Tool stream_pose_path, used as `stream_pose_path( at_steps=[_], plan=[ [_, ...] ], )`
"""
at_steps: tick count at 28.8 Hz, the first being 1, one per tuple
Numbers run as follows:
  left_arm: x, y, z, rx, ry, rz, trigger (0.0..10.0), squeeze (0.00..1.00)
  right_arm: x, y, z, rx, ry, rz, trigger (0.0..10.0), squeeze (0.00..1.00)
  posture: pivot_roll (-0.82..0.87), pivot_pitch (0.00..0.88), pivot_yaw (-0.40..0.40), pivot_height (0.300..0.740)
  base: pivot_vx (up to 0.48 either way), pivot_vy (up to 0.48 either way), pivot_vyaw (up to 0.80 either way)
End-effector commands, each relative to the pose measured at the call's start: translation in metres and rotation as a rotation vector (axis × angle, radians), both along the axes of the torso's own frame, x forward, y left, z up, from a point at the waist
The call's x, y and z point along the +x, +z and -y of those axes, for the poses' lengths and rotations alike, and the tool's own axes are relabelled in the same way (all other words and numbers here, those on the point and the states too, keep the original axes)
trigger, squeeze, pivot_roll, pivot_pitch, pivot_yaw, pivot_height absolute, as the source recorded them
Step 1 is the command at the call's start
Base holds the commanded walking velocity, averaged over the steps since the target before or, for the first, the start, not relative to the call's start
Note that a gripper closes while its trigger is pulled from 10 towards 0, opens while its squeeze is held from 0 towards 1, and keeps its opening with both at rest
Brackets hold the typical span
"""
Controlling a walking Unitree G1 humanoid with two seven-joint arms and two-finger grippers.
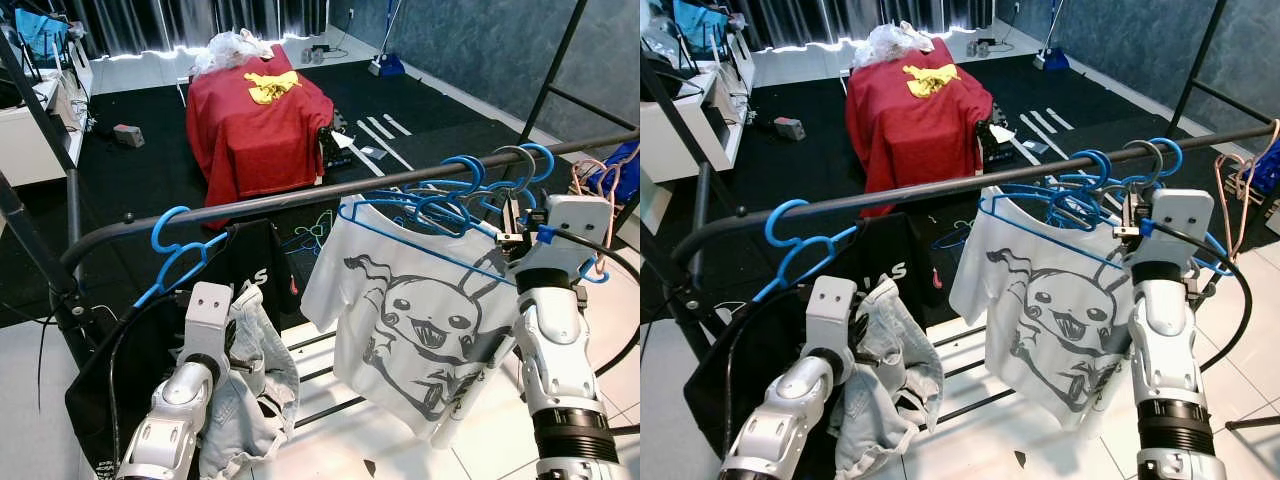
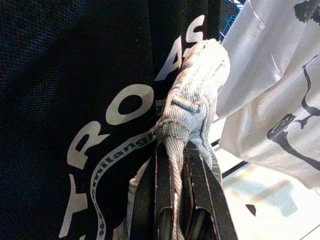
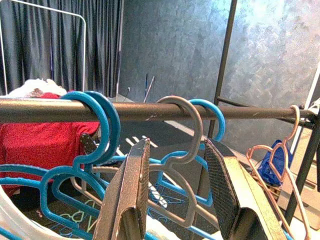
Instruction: Hang hanger
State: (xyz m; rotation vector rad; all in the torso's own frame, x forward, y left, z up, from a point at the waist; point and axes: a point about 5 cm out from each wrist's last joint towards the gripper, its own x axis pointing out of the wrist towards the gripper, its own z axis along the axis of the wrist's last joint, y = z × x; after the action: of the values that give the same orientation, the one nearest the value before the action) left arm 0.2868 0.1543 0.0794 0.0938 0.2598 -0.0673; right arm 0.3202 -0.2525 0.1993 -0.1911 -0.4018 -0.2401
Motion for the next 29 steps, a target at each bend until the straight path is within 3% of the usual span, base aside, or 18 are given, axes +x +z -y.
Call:
stream_pose_path(
  at_steps=[1, 8, 20, 21, 23, 24, 25, 26, 27, 28, 29],
  plan=[
    [0.001, 0.005, -0.003, 0.021, -0.003, 0.015, 10.0, 0.0, 0.001, 0.003, 0.003, 0.002, -0.005, 0.014, 10.0, 0.0, 0.03, 0.054, 0.03, 0.74, 0.0, 0.0, 0.0],
    [0.002, 0.005, -0.003, 0.023, -0.006, 0.014, 10.0, 0.0, 0.006, 0.006, 0.011, -0.013, -0.006, -0.005, 10.0, 0.0, 0.03, 0.056, 0.036, 0.74, 0.0, 0.0, 0.0],
    [0.002, 0.006, -0.004, 0.028, -0.009, 0.016, 10.0, 0.0, 0.016, 0.006, 0.004, -0.038, 0.063, -0.028, 10.0, 0.0, 0.04, 0.057, 0.042, 0.74, 0.0, 0.0, 0.0],
    [0.002, 0.006, -0.004, 0.029, -0.009, 0.016, 10.0, 0.0, 0.017, 0.007, 0.003, -0.038, 0.069, -0.026, 4.0, 0.0, 0.04, 0.058, 0.042, 0.74, 0.0, 0.0, 0.0],
    [0.002, 0.007, -0.004, 0.029, -0.01, 0.016, 10.0, 0.0, 0.018, 0.007, 0.003, -0.037, 0.078, -0.024, 3.6, 0.0, 0.04, 0.058, 0.042, 0.74, 0.0, 0.0, 0.0],
    [0.002, 0.007, -0.004, 0.03, -0.01, 0.017, 10.0, 0.0, 0.019, 0.007, 0.002, -0.037, 0.082, -0.023, 0.6, 0.0, 0.04, 0.056, 0.043, 0.74, 0.0, 0.0, 0.0],
    [0.003, 0.007, -0.004, 0.03, -0.01, 0.017, 10.0, 0.0, 0.02, 0.007, 0.002, -0.038, 0.085, -0.022, 0.7, 0.0, 0.04, 0.056, 0.043, 0.74, 0.0, 0.0, 0.0],
    [0.003, 0.007, -0.004, 0.03, -0.011, 0.017, 10.0, 0.0, 0.02, 0.007, 0.001, -0.038, 0.088, -0.023, 2.9, 0.0, 0.04, 0.056, 0.042, 0.74, 0.0, 0.0, 0.0],
    [0.003, 0.007, -0.005, 0.03, -0.011, 0.017, 10.0, 0.0, 0.021, 0.007, 0.0, -0.039, 0.09, -0.025, 8.8, 0.0, 0.04, 0.055, 0.043, 0.74, 0.0, 0.0, 0.0],
    [0.003, 0.007, -0.005, 0.031, -0.011, 0.017, 10.0, 0.0, 0.021, 0.006, -0.001, -0.039, 0.092, -0.025, 8.8, 0.0, 0.04, 0.055, 0.042, 0.74, 0.0, 0.0, 0.0],
    [0.003, 0.007, -0.005, 0.031, -0.011, 0.017, 10.0, 0.0, 0.021, 0.006, -0.001, -0.04, 0.093, -0.027, 10.0, 0.0, 0.04, 0.054, 0.042, 0.74, 0.0, 0.0, 0.0]
  ],
)
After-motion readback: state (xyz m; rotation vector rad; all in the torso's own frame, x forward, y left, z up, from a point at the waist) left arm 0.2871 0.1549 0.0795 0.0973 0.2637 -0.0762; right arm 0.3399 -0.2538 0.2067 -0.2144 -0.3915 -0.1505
